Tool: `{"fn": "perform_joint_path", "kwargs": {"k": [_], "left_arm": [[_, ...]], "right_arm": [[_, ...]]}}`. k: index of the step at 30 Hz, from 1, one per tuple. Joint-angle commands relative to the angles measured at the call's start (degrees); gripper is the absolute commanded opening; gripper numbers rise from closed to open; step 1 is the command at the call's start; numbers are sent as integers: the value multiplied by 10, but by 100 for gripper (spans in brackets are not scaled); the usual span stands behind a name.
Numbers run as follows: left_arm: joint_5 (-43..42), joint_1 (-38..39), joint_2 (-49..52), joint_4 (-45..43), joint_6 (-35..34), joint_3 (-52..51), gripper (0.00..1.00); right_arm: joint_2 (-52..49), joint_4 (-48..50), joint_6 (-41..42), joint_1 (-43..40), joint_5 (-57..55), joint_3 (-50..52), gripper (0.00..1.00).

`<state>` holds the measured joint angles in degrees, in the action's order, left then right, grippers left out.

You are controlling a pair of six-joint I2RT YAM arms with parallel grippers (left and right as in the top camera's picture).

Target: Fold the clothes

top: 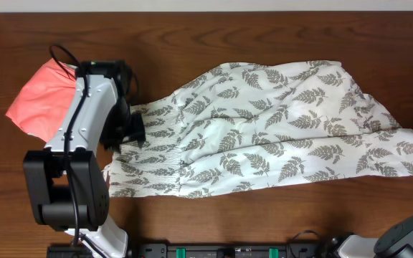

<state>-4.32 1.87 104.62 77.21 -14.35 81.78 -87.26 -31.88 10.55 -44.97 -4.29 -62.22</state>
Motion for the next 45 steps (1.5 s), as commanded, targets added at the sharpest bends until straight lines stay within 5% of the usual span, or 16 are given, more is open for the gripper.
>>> {"fn": "perform_joint_path", "kwargs": {"k": [1, 6, 11, 16, 29, 45], "left_arm": [[-27, -4, 2, -52, 33, 38, 50], [-80, 16, 2, -200, 74, 39, 41], [-82, 66, 15, -309, 108, 39, 38], [-81, 109, 48, -345, 148, 39, 38], [-82, 101, 150, -414, 147, 39, 36], [-85, 104, 210, -426, 132, 39, 36]], "right_arm": [[18, 16, -37, 7, 99, -19, 42], [16, 25, -87, 43, 205, -26, 42], [-20, 28, -140, 83, 303, -26, 66], [-86, 52, -156, 126, 348, -26, 79], [-141, 156, -133, 170, 339, -66, 89], [-235, 185, -112, 174, 299, -82, 88]]}}
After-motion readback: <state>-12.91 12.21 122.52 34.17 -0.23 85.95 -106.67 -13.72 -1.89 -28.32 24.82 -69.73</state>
